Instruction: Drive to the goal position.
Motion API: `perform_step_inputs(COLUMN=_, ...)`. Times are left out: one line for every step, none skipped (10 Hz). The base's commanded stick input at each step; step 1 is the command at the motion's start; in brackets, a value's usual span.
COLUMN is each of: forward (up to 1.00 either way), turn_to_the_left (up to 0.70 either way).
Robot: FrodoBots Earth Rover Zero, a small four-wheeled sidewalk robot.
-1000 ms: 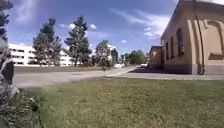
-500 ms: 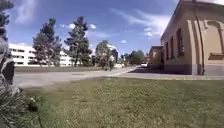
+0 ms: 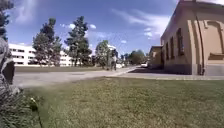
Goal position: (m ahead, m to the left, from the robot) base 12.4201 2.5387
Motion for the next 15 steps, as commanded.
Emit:
perform_step_inputs(forward=-0.07, turn_to_the_left=0.0)
perform_step_inputs(forward=0.0, turn_to_the_left=0.0)
perform_step_inputs(forward=0.0, turn_to_the_left=0.0)
perform_step_inputs(forward=0.0, turn_to_the_left=0.0)
perform_step_inputs(forward=0.0, turn_to_the_left=0.0)
perform_step_inputs(forward=0.0, turn_to_the_left=0.0)
perform_step_inputs(forward=0.0, turn_to_the_left=0.0)
perform_step_inputs(forward=0.0, turn_to_the_left=0.0)
perform_step_inputs(forward=0.0, turn_to_the_left=0.0)
perform_step_inputs(forward=0.0, turn_to_the_left=0.0)
perform_step_inputs(forward=-0.07, turn_to_the_left=0.0)
perform_step_inputs(forward=-0.12, turn_to_the_left=0.0)
perform_step_inputs(forward=-0.12, turn_to_the_left=0.0)
perform_step_inputs(forward=-0.12, turn_to_the_left=0.0)
perform_step_inputs(forward=-0.12, turn_to_the_left=0.0)
